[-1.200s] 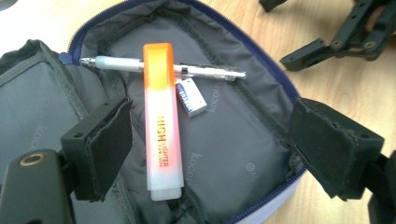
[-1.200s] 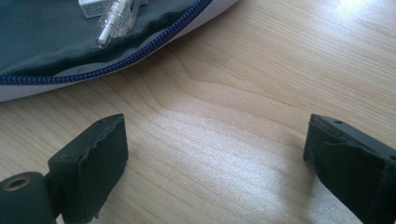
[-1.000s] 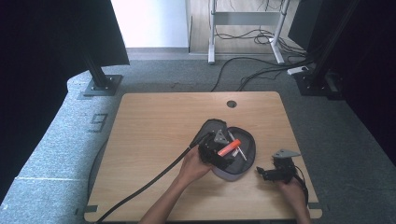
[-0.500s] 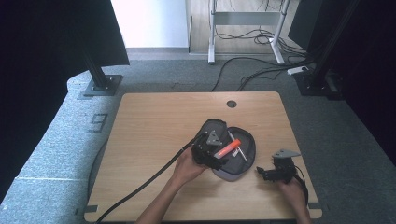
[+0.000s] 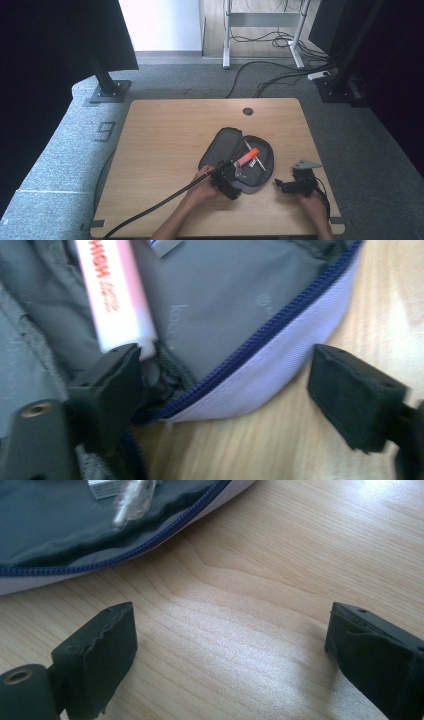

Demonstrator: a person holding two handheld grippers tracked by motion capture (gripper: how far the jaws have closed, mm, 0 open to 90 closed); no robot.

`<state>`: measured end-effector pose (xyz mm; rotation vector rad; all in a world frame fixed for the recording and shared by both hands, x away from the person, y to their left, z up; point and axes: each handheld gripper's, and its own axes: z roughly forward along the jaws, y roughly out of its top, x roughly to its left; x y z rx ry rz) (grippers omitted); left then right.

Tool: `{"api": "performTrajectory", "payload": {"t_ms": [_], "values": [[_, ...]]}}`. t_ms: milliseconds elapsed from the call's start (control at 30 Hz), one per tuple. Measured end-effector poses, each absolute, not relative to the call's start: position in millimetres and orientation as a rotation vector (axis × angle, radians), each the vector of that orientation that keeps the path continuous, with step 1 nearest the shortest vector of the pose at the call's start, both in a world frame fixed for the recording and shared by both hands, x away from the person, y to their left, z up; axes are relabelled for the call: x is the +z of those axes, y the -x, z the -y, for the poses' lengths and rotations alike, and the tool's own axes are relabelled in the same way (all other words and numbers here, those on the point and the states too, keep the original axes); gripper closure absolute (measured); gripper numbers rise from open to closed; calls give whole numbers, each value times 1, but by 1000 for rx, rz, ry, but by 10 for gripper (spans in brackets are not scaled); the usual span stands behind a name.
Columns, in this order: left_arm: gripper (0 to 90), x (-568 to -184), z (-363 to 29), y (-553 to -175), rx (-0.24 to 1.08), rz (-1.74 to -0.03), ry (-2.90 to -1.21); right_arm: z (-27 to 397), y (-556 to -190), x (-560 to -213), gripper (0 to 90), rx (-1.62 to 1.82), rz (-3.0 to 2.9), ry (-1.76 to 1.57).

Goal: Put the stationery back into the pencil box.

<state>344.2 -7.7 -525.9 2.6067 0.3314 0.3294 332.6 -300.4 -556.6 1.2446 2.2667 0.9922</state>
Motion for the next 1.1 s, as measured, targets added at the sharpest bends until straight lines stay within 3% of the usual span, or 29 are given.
{"api": "performTrajectory", "payload": {"t_ms": [200, 533, 1100], "values": [[177, -520, 5, -346, 328, -331, -2595, 300, -333, -557, 61, 992, -2267, -1245], [147, -485, -24, -351, 241, -428, -2439, 300, -333, -557, 61, 992, -2265, -1245], [121, -484, -87, -329, 224, -520, -2324, 300, -333, -556, 61, 992, -2265, -1245]]}}
